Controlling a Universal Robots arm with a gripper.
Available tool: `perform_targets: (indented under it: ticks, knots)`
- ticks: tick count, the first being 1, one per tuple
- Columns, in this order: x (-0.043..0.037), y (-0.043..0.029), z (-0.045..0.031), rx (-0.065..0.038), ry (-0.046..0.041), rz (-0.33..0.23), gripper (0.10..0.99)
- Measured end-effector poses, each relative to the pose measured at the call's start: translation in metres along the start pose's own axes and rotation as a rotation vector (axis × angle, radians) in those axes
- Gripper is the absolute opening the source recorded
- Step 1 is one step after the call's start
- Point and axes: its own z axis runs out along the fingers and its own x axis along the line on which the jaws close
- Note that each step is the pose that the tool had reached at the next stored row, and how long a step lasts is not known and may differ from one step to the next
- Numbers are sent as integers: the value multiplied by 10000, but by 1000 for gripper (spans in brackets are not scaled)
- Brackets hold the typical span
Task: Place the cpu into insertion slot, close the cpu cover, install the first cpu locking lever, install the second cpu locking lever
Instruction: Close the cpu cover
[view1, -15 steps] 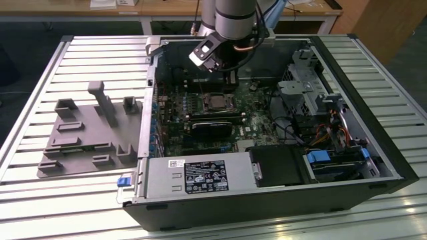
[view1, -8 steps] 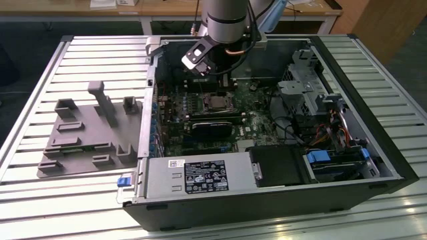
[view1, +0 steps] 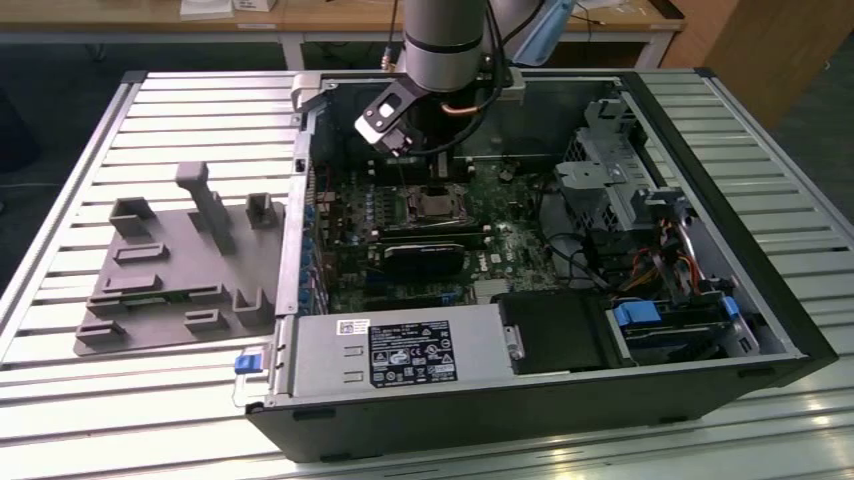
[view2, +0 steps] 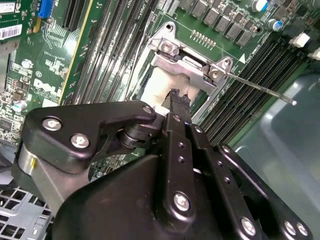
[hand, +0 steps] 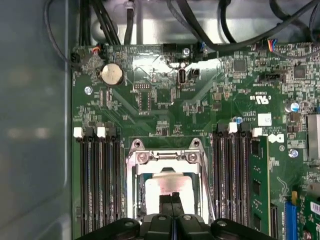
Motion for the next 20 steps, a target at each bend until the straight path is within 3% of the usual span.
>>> perform_targets:
  ticks: [6,20]
  knots:
    - [1,-1,1,1,7,-162,102]
    - [0,-1,10,24,15,-2706,102]
